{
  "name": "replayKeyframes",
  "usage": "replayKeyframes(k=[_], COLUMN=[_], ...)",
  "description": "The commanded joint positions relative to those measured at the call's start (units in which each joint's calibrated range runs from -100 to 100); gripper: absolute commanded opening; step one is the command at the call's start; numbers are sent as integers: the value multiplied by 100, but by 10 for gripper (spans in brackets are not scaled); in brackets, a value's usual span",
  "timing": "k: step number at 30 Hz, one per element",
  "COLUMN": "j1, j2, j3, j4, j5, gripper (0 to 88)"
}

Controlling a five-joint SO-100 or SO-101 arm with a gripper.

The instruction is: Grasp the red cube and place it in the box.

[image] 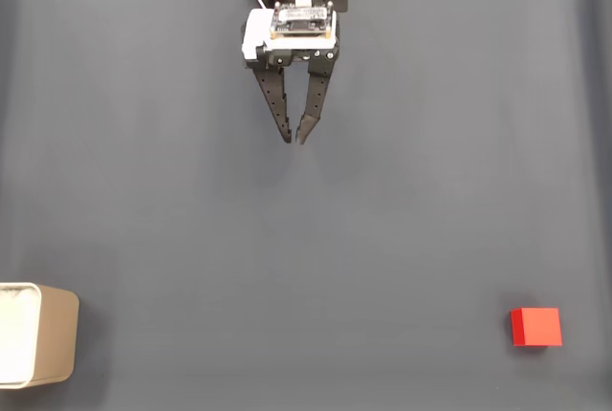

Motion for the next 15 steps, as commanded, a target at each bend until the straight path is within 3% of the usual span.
replayKeyframes(k=[1,15], j1=[-45,-649], j2=[533,2214], j3=[-791,-2653], j4=[-114,197], j5=[-54,68], gripper=[0,0])
